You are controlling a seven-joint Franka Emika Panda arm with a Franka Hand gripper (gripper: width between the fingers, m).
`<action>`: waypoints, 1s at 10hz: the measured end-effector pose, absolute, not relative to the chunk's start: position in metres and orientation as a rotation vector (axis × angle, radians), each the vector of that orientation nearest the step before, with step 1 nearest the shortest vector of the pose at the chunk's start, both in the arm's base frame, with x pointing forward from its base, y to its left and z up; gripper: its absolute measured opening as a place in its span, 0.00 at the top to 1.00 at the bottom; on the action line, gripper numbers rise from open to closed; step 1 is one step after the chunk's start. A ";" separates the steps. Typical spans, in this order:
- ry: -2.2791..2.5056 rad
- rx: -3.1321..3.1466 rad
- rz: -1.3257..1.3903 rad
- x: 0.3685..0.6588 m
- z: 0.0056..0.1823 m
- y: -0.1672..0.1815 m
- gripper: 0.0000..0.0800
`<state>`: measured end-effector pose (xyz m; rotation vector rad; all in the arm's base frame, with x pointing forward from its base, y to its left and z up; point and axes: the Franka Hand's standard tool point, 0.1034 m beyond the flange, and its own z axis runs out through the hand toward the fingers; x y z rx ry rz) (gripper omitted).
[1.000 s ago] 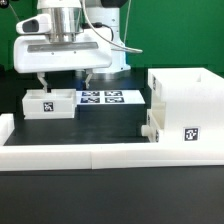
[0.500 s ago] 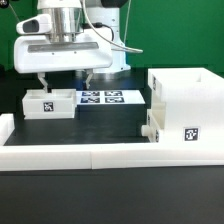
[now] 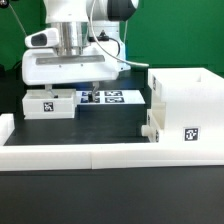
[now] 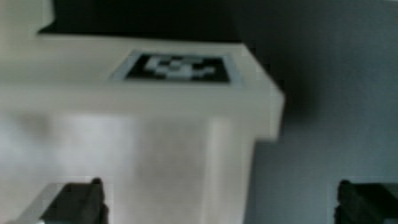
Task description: Assemble drawer
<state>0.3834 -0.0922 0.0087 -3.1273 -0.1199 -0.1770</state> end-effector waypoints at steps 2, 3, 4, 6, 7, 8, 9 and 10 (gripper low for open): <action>-0.112 -3.132 -0.185 0.377 0.005 -0.091 0.19; -0.111 -3.137 -0.201 0.376 0.005 -0.092 0.19; -0.112 -3.143 -0.225 0.376 0.006 -0.093 0.19; -0.118 -3.143 -0.233 0.379 0.006 -0.092 0.41; -0.117 -3.143 -0.233 0.379 0.006 -0.092 0.41; -0.117 -3.143 -0.233 0.379 0.006 -0.092 0.64; -0.118 -3.143 -0.233 0.379 0.006 -0.092 0.81; -0.117 -3.143 -0.232 0.379 0.006 -0.092 0.81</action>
Offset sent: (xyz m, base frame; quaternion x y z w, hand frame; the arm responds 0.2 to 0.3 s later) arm -0.0091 -0.0094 -0.0275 -0.0314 0.0349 -0.0028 0.9989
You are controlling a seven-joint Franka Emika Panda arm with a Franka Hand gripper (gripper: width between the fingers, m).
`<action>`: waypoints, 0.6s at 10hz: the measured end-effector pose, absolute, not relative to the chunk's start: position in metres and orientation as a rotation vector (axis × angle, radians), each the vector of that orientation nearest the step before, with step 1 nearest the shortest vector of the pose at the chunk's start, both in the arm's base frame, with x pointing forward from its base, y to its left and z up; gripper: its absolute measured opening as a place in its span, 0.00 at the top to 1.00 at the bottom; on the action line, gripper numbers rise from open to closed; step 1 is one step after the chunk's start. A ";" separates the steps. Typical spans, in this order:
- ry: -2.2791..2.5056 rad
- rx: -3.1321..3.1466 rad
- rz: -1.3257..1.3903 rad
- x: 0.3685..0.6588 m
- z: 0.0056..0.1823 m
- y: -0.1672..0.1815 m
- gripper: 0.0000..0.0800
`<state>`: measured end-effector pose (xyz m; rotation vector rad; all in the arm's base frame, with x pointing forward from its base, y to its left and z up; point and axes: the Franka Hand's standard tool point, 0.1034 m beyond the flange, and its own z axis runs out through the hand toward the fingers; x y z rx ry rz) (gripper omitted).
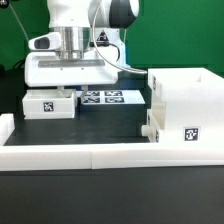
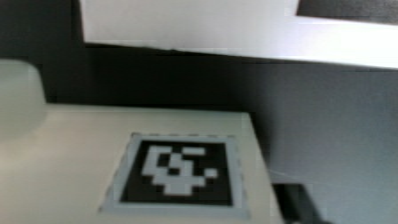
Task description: Assemble drawer
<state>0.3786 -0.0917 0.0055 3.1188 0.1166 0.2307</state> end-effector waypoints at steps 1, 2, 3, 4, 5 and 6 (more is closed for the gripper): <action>0.117 3.119 0.231 0.379 0.006 -0.092 0.95; 0.117 3.119 0.231 0.379 0.006 -0.092 0.95; 0.117 3.119 0.231 0.379 0.006 -0.092 0.95; 0.117 3.119 0.231 0.379 0.006 -0.092 0.95; 0.117 3.119 0.231 0.379 0.006 -0.092 0.95; 0.117 3.119 0.231 0.379 0.006 -0.092 0.95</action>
Offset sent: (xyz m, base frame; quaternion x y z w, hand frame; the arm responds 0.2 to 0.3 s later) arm 0.0000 0.0000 0.0000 0.0000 0.0000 0.0000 1.0000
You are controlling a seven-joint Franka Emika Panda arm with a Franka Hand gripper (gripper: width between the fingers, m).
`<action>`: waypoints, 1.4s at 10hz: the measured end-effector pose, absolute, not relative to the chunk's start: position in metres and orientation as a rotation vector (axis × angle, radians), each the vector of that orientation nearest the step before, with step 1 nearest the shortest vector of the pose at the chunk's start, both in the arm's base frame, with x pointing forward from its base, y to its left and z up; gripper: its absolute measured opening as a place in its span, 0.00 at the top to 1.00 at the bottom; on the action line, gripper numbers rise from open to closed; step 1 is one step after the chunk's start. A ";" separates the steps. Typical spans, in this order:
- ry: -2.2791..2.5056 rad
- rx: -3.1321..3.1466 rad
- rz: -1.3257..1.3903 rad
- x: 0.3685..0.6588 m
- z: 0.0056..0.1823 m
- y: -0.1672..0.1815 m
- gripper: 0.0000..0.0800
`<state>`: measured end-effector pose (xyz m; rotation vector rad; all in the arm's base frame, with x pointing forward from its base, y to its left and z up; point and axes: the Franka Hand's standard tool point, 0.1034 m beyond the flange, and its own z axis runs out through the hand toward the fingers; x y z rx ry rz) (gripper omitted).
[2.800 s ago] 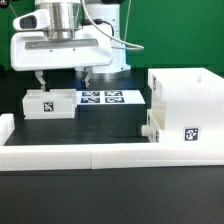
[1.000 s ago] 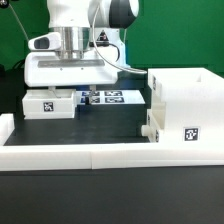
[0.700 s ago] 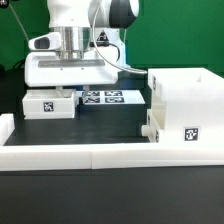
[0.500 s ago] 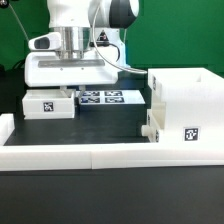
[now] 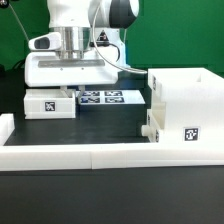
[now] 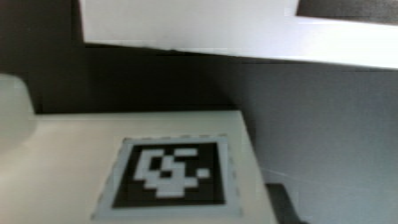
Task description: Assemble drawer
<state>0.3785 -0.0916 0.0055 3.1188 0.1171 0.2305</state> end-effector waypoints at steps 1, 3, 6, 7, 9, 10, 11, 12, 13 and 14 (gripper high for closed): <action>0.117 3.119 0.231 0.379 0.006 -0.092 0.95; 0.243 3.118 0.210 0.383 0.012 -0.088 0.95; 0.342 3.116 0.225 0.413 0.029 -0.071 0.95; 0.366 3.123 0.213 0.423 0.033 -0.065 0.95; 0.415 3.138 0.200 0.450 0.050 -0.054 0.95; 0.431 3.145 0.195 0.459 0.054 -0.050 0.95; 0.448 3.151 0.190 0.468 0.058 -0.044 0.95; 0.442 3.154 0.206 0.477 0.062 -0.035 0.95; 0.427 3.159 0.212 0.482 0.064 -0.024 0.95; 0.437 3.159 0.213 0.483 0.065 -0.018 0.95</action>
Offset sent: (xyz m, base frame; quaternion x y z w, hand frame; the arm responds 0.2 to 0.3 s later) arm 0.0318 0.0108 0.0297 0.0093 -0.0315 -0.1206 0.9922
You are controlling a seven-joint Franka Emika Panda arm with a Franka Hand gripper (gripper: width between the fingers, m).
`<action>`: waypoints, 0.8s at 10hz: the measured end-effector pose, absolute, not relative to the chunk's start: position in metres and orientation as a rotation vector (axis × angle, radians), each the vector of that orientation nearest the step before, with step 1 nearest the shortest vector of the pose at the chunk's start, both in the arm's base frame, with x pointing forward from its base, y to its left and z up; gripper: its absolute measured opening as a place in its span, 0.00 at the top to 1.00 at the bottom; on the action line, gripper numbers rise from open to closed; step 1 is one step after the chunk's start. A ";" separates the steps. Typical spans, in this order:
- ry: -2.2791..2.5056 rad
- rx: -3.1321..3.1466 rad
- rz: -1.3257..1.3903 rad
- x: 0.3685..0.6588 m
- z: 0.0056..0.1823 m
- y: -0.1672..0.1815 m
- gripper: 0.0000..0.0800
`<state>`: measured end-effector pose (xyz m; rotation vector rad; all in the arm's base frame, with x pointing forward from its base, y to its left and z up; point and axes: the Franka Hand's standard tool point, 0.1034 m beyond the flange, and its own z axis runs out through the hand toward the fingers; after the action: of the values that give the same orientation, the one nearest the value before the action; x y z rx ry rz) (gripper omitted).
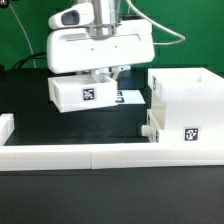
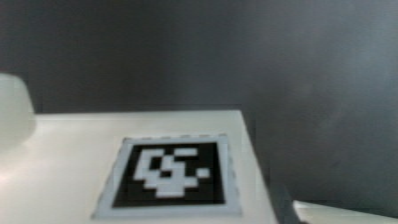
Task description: Assemble drawer
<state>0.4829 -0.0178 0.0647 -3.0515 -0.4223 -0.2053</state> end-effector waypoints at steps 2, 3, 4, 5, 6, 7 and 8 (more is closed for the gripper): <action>-0.433 -3.051 -0.202 0.482 0.063 -0.020 0.95; -0.463 -3.048 -0.202 0.482 0.063 -0.020 0.95; -0.490 -3.045 -0.201 0.482 0.063 -0.020 0.95; -0.580 -3.033 -0.203 0.482 0.062 -0.021 0.95; -0.690 -3.016 -0.204 0.482 0.062 -0.022 0.95; -0.862 -2.979 -0.195 0.484 0.063 -0.026 0.95; -0.926 -2.957 -0.187 0.490 0.066 -0.025 0.95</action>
Offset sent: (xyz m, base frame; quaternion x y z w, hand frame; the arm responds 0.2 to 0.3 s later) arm 0.0000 0.0000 0.0000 0.0000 0.0000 0.0000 1.0000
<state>0.4896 -0.0254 0.0665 -2.9572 -0.9261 -0.1870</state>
